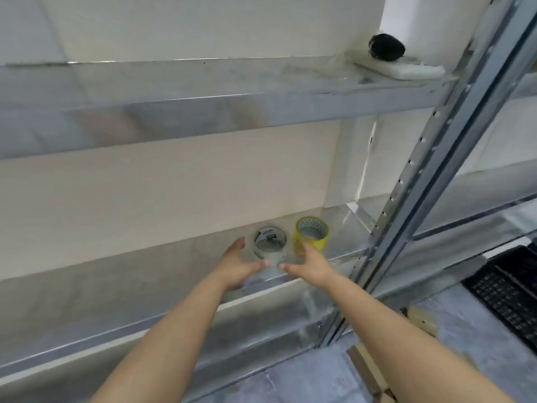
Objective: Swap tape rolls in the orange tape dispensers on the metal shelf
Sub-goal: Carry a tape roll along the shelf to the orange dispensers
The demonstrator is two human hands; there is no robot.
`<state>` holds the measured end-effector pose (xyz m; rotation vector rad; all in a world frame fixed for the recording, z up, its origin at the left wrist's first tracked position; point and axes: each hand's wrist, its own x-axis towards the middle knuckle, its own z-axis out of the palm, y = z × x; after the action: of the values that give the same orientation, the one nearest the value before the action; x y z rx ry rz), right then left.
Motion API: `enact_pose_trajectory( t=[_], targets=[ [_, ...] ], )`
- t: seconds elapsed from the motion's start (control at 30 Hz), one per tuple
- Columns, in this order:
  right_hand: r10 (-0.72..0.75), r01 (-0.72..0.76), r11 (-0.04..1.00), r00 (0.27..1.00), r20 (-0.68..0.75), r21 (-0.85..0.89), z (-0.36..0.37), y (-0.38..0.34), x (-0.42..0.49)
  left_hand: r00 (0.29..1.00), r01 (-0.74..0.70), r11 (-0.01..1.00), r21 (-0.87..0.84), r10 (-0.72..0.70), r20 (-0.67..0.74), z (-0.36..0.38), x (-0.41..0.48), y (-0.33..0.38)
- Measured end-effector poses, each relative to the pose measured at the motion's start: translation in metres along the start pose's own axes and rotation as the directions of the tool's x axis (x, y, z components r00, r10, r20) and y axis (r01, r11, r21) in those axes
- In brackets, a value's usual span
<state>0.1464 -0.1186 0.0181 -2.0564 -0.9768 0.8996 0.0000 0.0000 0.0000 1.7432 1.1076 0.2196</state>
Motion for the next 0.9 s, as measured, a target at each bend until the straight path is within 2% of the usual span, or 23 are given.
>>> enact_pose_trajectory(
  t=[0.07, 0.17, 0.3, 0.5, 0.63, 0.9],
  targets=[
    [-0.026, 0.026, 0.997, 1.000, -0.005, 0.072, 0.006, 0.002, 0.005, 1.000, 0.001, 0.999, -0.044, -0.001, 0.001, 0.009, 0.004, -0.002],
    [-0.097, 0.105, 0.988, 0.992, -0.075, 0.113, 0.021, 0.002, 0.002, 0.998, -0.053, 0.998, -0.015, 0.053, -0.022, 0.016, 0.002, -0.007],
    [-0.166, 0.182, 0.980, 0.969, -0.181, 0.076, 0.023, -0.005, 0.012, 0.990, -0.124, 0.991, 0.041, 0.126, -0.058, 0.013, 0.009, 0.001],
    [-0.219, 0.231, 0.970, 0.964, -0.152, 0.069, 0.020, -0.031, 0.015, 0.991, -0.093, 0.996, 0.001, 0.093, -0.095, -0.008, 0.006, 0.006],
    [-0.283, 0.289, 0.957, 0.953, -0.109, 0.036, 0.027, -0.060, 0.015, 0.979, -0.105, 0.994, 0.021, 0.107, -0.173, -0.038, -0.006, 0.012],
    [-0.445, 0.444, 0.895, 0.895, 0.027, 0.045, 0.091, -0.123, 0.008, 0.925, -0.043, 0.999, -0.020, 0.033, -0.378, -0.111, -0.057, -0.021]
  ],
)
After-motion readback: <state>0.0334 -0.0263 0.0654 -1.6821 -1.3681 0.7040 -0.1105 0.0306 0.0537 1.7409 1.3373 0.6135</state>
